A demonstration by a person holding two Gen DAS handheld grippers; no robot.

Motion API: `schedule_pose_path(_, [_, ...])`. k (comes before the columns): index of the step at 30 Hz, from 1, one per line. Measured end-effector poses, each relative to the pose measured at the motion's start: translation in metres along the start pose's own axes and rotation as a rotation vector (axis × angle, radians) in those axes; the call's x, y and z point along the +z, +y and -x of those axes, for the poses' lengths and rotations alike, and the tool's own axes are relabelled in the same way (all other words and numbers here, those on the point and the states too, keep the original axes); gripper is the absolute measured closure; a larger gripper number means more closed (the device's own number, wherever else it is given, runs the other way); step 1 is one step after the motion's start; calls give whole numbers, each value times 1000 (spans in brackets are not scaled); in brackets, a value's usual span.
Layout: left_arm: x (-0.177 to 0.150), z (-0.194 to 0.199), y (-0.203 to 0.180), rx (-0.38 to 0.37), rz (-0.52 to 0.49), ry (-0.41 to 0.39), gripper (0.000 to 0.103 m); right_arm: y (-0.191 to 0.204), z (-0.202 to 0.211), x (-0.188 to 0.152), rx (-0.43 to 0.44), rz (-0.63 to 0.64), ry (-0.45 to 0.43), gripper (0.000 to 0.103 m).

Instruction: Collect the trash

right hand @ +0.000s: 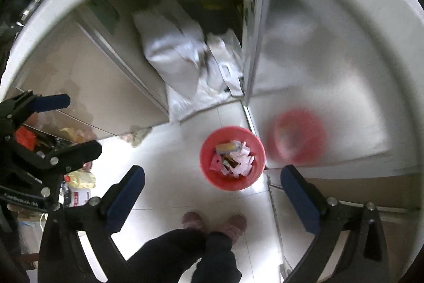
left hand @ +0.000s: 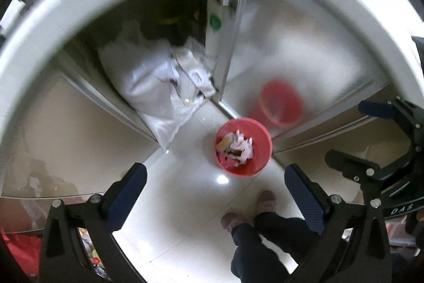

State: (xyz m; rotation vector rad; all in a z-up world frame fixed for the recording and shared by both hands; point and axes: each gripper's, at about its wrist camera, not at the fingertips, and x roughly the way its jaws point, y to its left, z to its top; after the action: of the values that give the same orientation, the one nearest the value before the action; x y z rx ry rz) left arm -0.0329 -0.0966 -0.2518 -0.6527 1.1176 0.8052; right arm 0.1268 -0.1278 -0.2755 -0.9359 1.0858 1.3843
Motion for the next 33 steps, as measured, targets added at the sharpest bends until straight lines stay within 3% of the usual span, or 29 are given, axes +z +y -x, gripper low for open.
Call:
schedule_pose_path(4, [14,72,-9,-11,-1,-57,0,11,69,9,-13,-11,-46,1])
schedule_pose_path(8, [24,153,-20,-27,-48,-170,0,16,142,16,-48,-48,-113,1])
schedule_pose_path(13, [28,229,-29,-51,-117,-291,0,25,231,12,-111,-135,-256,1])
schedule_pose_path(21, [4,335,-40,-83,-229,-470,0,57,348,-34,-273,-228,-465,1])
schedule_pose_path(26, [-25,378,-48,-104,-223,-538,0,72,374,-57,-320,-267,-520,1])
schedule_pose_path(29, [-41,390,-52,-149,-222,-546,0,81,384,-71,-343,-281,-528,1])
schedule_pose_path(33, [-59,394,-63,-133,-250,-545,0,86,395,-87,-365,-294,-558,1])
